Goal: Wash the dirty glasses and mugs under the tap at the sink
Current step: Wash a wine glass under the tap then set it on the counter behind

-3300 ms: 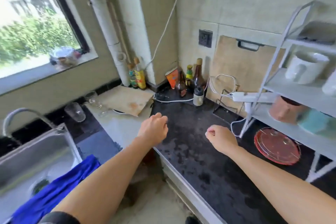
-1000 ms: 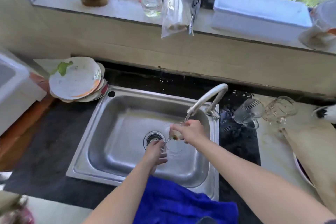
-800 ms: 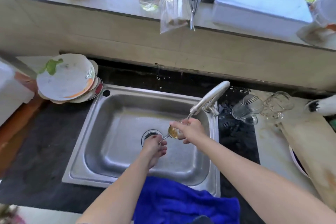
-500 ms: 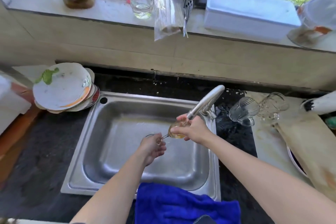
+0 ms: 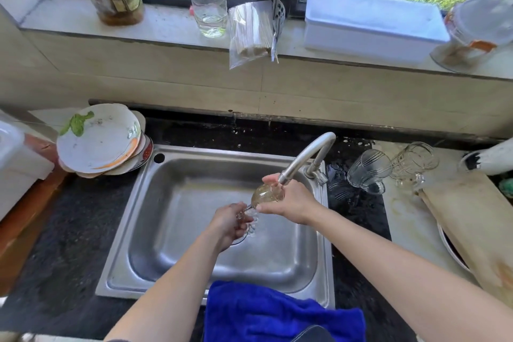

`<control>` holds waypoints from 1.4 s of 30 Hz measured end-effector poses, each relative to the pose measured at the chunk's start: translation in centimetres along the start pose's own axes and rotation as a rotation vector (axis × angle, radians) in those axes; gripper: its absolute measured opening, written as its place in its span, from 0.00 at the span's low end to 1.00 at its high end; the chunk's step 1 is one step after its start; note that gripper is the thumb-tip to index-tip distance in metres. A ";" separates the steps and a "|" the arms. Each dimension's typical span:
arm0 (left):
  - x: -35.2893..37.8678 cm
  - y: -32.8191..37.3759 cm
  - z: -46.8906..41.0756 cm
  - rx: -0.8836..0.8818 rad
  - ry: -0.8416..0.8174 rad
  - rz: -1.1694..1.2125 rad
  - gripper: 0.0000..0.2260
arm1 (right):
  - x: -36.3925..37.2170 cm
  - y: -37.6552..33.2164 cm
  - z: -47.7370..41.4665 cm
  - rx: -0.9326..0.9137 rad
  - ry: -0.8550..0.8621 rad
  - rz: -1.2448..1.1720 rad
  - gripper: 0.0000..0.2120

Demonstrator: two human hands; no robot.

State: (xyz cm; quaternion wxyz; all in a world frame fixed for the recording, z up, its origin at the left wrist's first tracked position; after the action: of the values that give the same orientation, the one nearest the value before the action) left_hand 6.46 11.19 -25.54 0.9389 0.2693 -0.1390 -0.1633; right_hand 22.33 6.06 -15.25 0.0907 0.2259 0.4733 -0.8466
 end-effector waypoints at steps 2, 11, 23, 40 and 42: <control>0.0 -0.2 0.4 -0.055 -0.030 -0.078 0.10 | -0.4 -0.2 0.2 -0.058 -0.038 -0.031 0.31; 1.2 0.3 0.6 -0.059 -0.052 -0.122 0.07 | -1.2 -0.7 0.5 -0.073 0.002 0.081 0.30; 2.0 0.6 1.3 -0.101 -0.053 -0.254 0.14 | -2.0 -1.3 0.9 -0.076 0.033 0.042 0.30; 1.9 11.3 10.0 0.990 0.618 -0.946 0.08 | 0.6 2.8 0.8 0.201 0.080 -0.634 0.17; 1.7 11.2 10.1 1.034 0.591 -0.870 0.08 | 0.6 2.5 0.8 0.179 0.104 -0.692 0.10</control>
State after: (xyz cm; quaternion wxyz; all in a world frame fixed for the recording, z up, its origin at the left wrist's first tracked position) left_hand 7.13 14.85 -10.85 0.5407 0.7411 0.1797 -0.3551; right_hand 22.44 4.11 -17.08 -0.2453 0.1020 0.4499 -0.8527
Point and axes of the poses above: each hand's wrist, its own z-axis away from the middle knuckle, its own x-axis out of the palm, y = z × x, the point moved 6 cm from there along -z, towards the middle knuckle, and after that the axes turned 2 degrees about x, right-handed, at the moved point
